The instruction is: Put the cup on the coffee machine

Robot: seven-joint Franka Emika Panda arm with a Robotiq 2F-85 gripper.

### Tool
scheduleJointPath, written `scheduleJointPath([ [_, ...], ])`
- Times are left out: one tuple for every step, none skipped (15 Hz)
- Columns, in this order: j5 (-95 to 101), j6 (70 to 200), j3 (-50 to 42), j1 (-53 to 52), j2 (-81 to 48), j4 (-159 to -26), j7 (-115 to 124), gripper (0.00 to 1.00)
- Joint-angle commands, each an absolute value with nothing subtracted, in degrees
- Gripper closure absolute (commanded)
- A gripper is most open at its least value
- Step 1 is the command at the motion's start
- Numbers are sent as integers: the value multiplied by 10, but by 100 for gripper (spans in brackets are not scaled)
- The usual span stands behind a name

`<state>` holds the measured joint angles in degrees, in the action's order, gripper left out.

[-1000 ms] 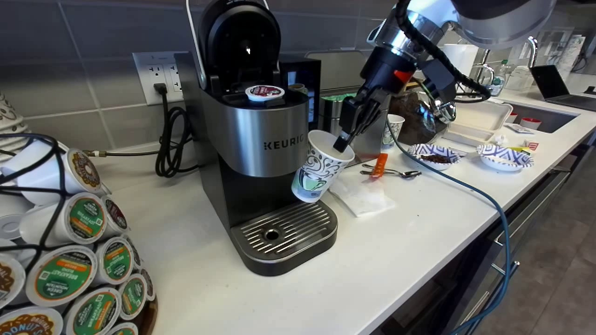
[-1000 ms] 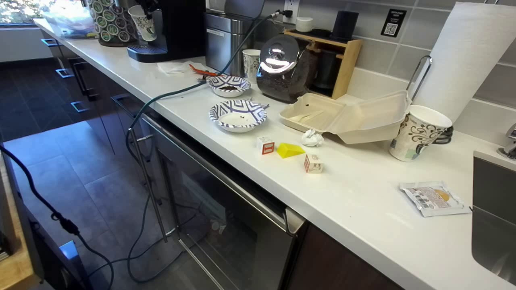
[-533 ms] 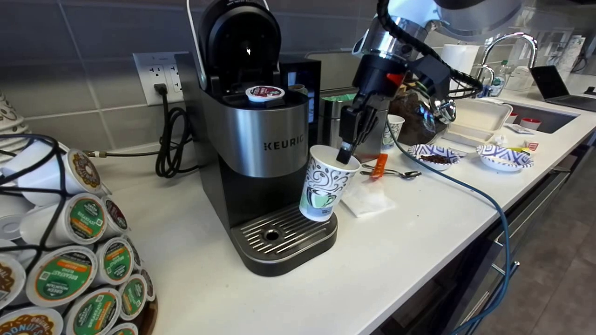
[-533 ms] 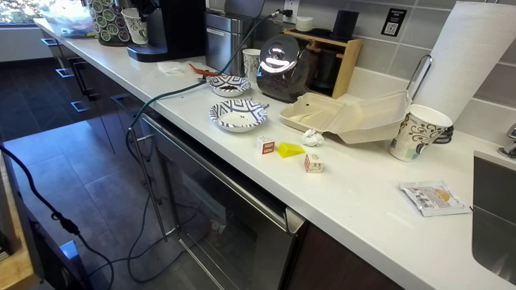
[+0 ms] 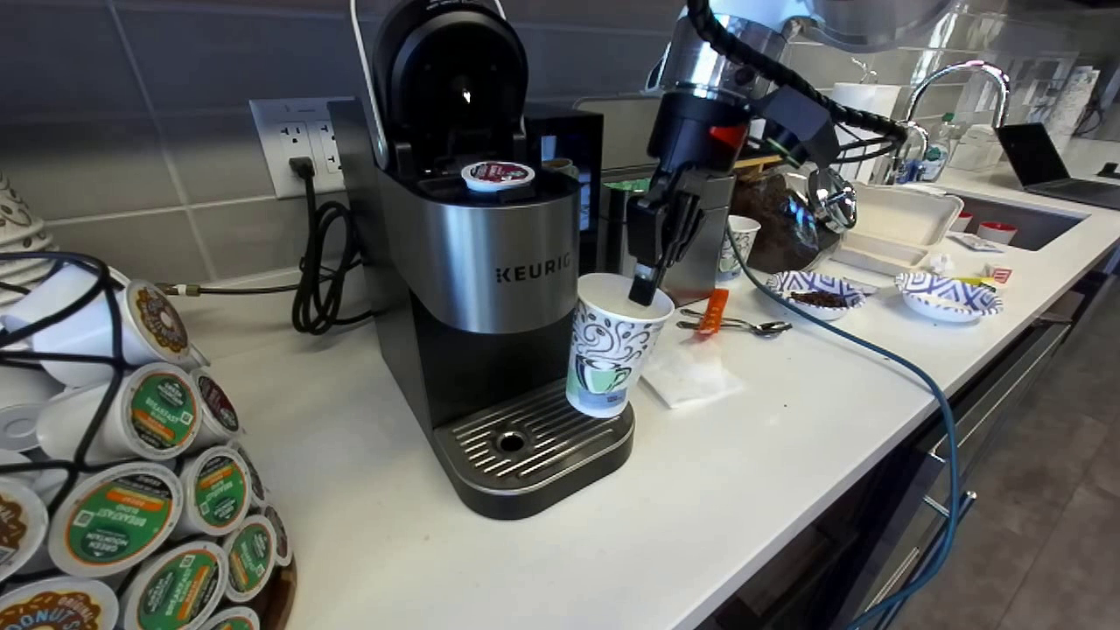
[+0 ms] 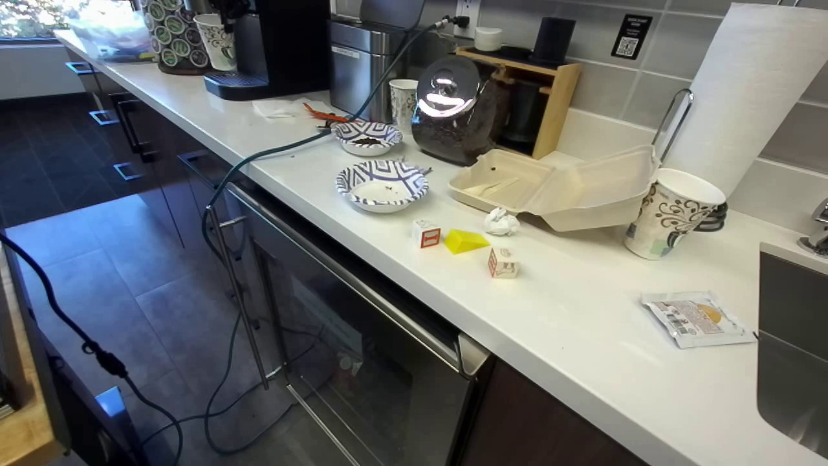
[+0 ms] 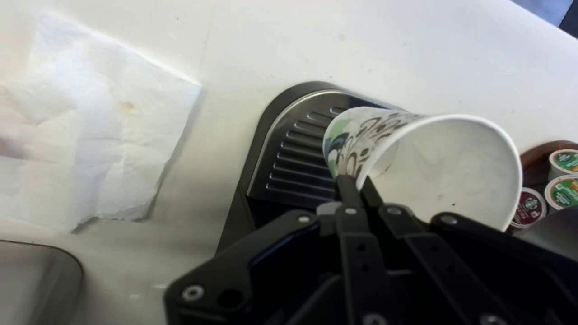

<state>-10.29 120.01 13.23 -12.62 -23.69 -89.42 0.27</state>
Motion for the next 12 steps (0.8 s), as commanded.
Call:
scheduleJointPath([
  [-87,1172,121,-142,-266,-855,37,99],
  [-88,1172,121,-143,-272,-849,39,99],
  [-87,1174,119,-144,-277,-845,44,99],
  [-84,1172,116,-146,-283,-839,53,99],
  [-81,1166,113,-149,-288,-832,62,99],
  [-76,1164,109,-151,-293,-827,72,99],
  [-75,1163,107,-153,-297,-823,78,99],
  [-72,1162,105,-155,-301,-818,85,99],
  [-71,1161,103,-157,-305,-813,90,99],
  [-69,1160,102,-158,-309,-808,95,99],
  [-69,1160,102,-159,-312,-806,98,99],
  [-68,1159,101,-160,-315,-802,102,99],
])
